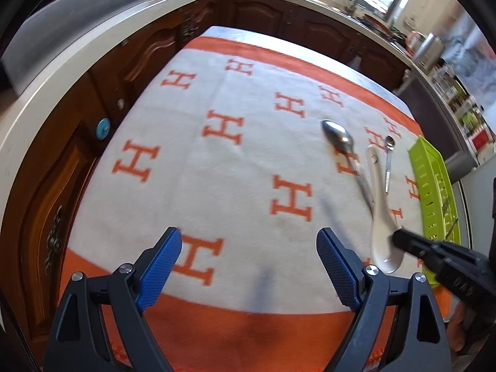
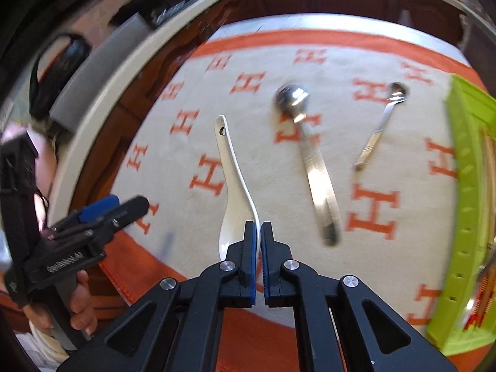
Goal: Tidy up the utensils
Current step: 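Carry the ceramic spoon over the tray while the left tool grasps the large steel spoon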
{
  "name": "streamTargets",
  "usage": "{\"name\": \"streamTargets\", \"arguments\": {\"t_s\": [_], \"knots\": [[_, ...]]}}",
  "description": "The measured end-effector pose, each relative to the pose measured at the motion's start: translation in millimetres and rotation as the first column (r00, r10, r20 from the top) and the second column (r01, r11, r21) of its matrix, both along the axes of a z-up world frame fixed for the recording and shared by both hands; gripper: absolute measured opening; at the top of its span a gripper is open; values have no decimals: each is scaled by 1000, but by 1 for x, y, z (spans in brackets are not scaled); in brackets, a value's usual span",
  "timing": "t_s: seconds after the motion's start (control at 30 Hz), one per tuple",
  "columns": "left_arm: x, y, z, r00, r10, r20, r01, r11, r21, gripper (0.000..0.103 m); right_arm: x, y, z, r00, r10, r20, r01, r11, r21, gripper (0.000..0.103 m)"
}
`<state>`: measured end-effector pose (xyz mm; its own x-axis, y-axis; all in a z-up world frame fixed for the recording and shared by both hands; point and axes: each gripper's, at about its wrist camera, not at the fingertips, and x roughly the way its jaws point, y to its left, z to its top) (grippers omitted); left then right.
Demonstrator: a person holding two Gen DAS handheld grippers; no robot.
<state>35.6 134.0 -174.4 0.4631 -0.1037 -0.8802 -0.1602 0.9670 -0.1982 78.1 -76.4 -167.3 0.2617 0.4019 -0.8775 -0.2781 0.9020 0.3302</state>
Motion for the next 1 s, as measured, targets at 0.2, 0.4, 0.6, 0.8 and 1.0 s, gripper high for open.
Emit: {"name": "streamTargets", "arguments": {"t_s": [0.2,0.4,0.6,0.8,1.0], "knots": [[32,-38,11,995,-100,12,101,995,-17,87,2,-84,42,975,-204,93,201,979,37,3],[83,-58,4,992,-126,9,126,977,-174,87,6,-178,49,908,-404,115,405,914,17,3],[128,-65,-22,996,-78,-32,61,932,-358,75,20,-248,36,850,-525,45,523,851,46,3],[145,-82,-43,991,-89,-97,45,921,-388,51,41,-275,16,826,-564,-6,564,825,15,3],[153,-91,-49,990,-103,-94,55,909,-414,39,69,-275,-7,810,-584,-51,583,812,-38,3]]}}
